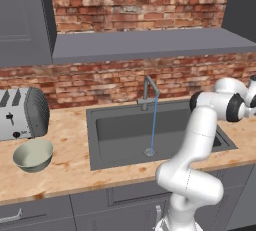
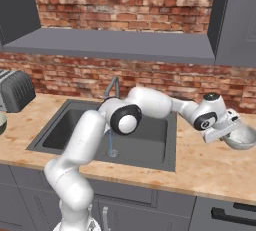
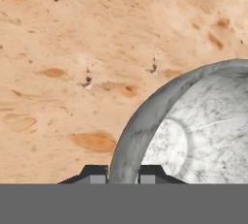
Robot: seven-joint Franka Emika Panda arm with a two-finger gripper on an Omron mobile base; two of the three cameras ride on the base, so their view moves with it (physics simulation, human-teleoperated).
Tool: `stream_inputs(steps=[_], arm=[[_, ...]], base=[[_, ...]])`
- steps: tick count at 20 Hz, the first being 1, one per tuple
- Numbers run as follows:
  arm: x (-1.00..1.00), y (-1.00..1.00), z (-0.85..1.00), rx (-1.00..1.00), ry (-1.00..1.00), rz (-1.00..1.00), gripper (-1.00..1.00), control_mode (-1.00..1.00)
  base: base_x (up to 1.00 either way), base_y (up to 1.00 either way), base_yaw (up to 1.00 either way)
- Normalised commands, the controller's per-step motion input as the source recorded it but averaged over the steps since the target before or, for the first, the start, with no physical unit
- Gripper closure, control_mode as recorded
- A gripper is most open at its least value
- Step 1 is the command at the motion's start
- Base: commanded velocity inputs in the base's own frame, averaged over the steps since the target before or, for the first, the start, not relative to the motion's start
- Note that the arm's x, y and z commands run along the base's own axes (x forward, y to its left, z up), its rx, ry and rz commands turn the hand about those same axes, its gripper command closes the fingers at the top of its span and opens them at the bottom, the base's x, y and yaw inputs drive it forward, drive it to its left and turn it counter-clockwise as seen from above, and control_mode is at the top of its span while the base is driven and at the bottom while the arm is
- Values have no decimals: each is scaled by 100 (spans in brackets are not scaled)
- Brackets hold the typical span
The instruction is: Rinse each bowl for a few seconds and place them down in the sink or on the counter.
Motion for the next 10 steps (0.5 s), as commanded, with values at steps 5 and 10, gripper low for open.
stream_inputs(steps=[5, 10], arm=[[-23, 32, 27, -2, 0, 10, 100, -100], [-23, 45, 16, -6, -1, 8, 100, -100]], base=[[0, 0, 0], [0, 0, 0]])
